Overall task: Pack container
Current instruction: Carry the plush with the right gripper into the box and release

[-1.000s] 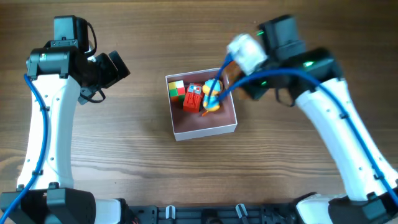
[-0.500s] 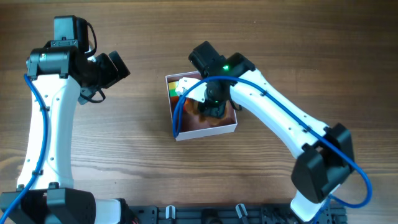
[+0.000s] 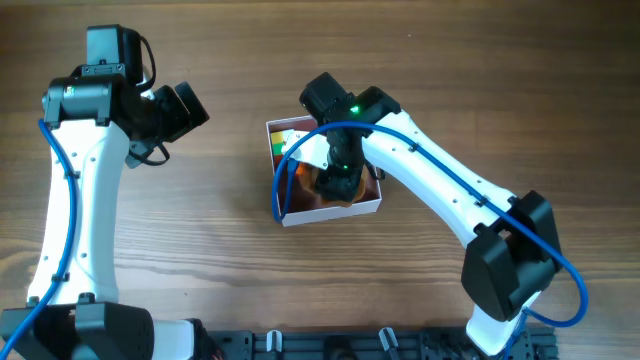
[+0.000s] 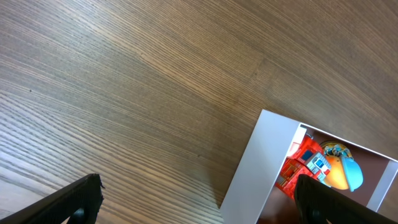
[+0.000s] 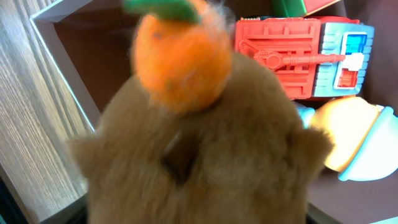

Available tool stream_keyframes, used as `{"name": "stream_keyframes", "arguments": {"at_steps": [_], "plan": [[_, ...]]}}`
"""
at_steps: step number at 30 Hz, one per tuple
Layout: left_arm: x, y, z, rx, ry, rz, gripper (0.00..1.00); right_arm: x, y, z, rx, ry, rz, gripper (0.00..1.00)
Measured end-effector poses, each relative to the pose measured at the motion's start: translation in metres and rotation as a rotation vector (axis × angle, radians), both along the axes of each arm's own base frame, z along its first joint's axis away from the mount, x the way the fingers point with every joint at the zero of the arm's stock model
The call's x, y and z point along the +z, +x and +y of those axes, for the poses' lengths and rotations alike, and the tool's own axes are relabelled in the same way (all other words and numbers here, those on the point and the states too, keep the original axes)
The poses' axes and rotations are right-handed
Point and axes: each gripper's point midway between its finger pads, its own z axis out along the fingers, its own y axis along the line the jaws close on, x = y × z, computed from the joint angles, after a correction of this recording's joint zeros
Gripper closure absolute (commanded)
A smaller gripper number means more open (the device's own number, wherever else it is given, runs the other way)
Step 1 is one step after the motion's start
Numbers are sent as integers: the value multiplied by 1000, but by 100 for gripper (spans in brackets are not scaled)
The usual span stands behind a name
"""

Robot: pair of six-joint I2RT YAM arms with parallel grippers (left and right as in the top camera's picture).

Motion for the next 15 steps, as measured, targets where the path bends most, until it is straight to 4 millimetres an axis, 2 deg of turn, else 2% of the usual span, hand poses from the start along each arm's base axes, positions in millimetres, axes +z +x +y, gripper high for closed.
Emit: {"name": "stream_keyframes", "arguments": {"at_steps": [9, 12, 15], "plan": [[0, 0, 0, 0, 0, 0, 0, 0, 0, 0, -2, 0, 0, 24], [0, 0, 0, 0, 0, 0, 0, 0, 0, 0, -2, 1, -1, 16], [0, 0, 0, 0, 0, 0, 0, 0, 1, 1, -2, 4, -5, 15]]}}
